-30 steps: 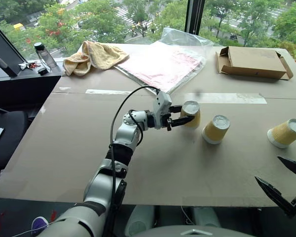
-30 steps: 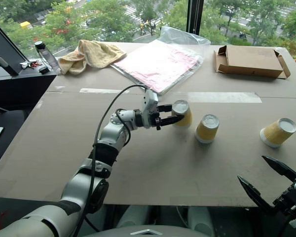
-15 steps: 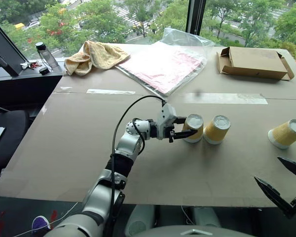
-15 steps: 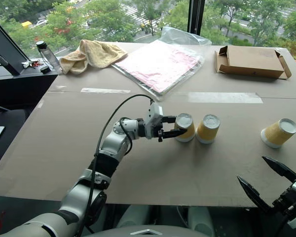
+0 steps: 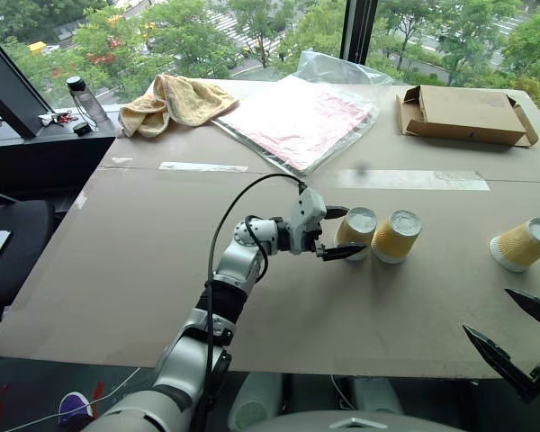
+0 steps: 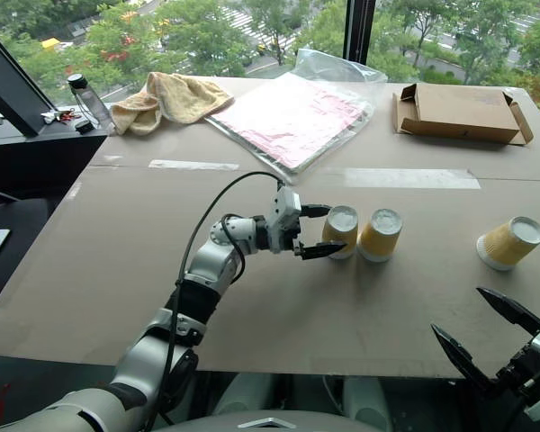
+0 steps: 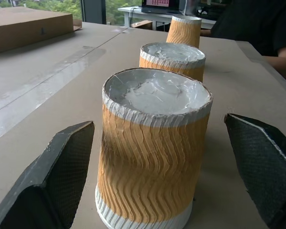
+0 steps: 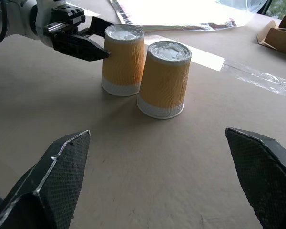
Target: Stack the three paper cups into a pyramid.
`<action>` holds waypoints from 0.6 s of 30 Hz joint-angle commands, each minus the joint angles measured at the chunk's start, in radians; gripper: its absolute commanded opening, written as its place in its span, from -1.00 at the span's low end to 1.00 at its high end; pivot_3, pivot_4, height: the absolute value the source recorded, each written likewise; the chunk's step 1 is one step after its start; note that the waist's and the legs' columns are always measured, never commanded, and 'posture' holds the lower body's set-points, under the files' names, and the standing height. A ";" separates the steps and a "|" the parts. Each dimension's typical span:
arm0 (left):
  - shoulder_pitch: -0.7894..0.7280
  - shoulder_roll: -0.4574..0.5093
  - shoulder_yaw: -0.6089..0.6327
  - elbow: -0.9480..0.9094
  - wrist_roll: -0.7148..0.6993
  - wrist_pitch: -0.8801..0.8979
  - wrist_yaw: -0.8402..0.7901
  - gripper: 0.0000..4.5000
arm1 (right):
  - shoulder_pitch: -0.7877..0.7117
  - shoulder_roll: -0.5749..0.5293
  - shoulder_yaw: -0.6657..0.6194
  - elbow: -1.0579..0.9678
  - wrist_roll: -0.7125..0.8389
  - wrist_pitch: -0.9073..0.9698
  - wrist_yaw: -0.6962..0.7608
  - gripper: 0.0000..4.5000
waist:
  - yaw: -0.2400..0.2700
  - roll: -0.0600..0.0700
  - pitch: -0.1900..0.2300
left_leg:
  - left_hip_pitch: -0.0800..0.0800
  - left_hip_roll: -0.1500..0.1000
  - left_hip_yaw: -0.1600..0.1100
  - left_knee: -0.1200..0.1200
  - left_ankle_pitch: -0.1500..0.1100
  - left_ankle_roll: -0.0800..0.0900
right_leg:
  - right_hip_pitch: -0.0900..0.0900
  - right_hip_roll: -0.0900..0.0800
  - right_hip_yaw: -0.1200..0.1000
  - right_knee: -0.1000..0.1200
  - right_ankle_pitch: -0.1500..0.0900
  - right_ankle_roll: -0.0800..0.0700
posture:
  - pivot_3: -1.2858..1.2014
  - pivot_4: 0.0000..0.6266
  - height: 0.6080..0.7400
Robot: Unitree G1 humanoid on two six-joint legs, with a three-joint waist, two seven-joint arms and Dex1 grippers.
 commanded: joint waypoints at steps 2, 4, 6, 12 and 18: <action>0.011 0.029 0.029 -0.103 -0.074 0.048 -0.041 0.96 | 0.014 0.010 -0.029 -0.034 0.011 -0.015 -0.012 1.00 | 0.000 0.000 0.000 | 0.000 0.000 0.000 0.000 0.000 0.000 | 0.000 0.000 0.000 0.000 0.000 0.000 | 0.03 -0.52 1.00; 0.020 0.052 0.041 -0.129 -0.097 0.073 -0.054 0.96 | 0.015 0.014 -0.027 -0.035 0.010 -0.017 -0.015 1.00 | 0.000 0.000 0.000 | 0.000 0.000 0.000 0.000 0.000 0.000 | 0.000 0.000 0.000 0.000 0.000 0.000 | 0.03 -0.52 1.00; 0.038 0.084 0.063 -0.170 -0.123 0.106 -0.054 0.96 | 0.018 0.021 -0.028 -0.034 0.009 -0.021 -0.017 1.00 | -0.001 0.000 0.000 | 0.000 0.000 0.000 0.000 0.000 0.000 | 0.000 0.000 0.000 0.000 0.000 0.000 | 0.03 -0.52 1.00; 0.155 0.185 0.139 -0.315 -0.213 0.215 -0.047 0.96 | 0.018 0.074 -0.038 -0.051 0.005 -0.035 -0.074 1.00 | -0.002 0.001 -0.001 | 0.000 0.001 0.000 0.000 0.000 0.000 | 0.000 0.000 0.000 0.000 0.000 0.000 | 0.03 -0.52 1.00; 0.253 0.254 0.195 -0.451 -0.327 0.345 -0.046 0.96 | -0.026 0.184 -0.017 -0.062 -0.101 -0.063 -0.243 1.00 | 0.002 0.002 -0.001 | 0.000 0.001 0.000 0.000 0.000 0.000 | 0.000 -0.002 0.000 -0.001 0.000 -0.001 | 0.03 -0.52 1.00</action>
